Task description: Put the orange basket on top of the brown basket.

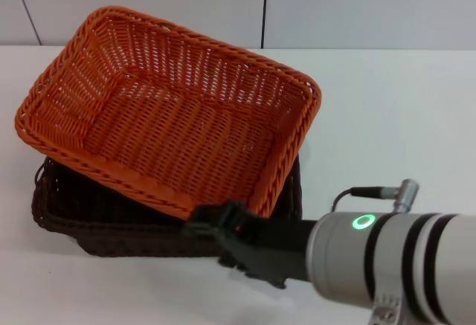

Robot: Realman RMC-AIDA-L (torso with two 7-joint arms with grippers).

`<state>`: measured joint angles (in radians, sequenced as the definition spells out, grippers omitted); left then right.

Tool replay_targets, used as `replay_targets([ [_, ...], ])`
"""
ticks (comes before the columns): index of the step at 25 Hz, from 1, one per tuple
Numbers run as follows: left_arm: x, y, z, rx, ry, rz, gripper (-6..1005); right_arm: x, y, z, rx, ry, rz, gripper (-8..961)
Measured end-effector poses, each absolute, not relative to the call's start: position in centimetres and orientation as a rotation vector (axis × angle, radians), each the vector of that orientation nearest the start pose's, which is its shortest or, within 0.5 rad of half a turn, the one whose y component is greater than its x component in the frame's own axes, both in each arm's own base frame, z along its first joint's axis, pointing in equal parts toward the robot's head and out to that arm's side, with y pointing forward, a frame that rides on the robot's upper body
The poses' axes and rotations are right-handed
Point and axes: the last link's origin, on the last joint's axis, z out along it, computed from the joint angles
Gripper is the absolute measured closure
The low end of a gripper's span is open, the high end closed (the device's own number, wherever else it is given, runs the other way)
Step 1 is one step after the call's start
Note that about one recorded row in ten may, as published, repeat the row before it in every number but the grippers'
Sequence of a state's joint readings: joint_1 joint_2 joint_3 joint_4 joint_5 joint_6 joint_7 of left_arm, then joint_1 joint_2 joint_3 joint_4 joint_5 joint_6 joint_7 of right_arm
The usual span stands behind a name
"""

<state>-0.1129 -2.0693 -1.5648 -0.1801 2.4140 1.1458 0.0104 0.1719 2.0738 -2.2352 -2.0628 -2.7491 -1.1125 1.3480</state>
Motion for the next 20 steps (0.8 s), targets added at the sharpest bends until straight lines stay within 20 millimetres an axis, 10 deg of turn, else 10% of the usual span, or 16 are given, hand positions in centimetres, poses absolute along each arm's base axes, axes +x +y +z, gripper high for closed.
replay_targets([
  [6, -46.5, 19.4, 7.8, -0.899, -0.73, -0.298, 229, 4.1, 21.0, -8.4, -2.275, -1.603, -0.145, 327],
  [12, -46.1, 18.4, 8.3, -0.857, -0.699, -0.354, 229, 1.4, 24.5, -10.6, -2.292, -1.096, 0.22, 327],
  [20, -46.4, 18.0, 9.2, -0.81, -0.709, -0.41, 229, 2.6, 31.5, -5.8, -2.002, -0.25, 0.711, 326],
])
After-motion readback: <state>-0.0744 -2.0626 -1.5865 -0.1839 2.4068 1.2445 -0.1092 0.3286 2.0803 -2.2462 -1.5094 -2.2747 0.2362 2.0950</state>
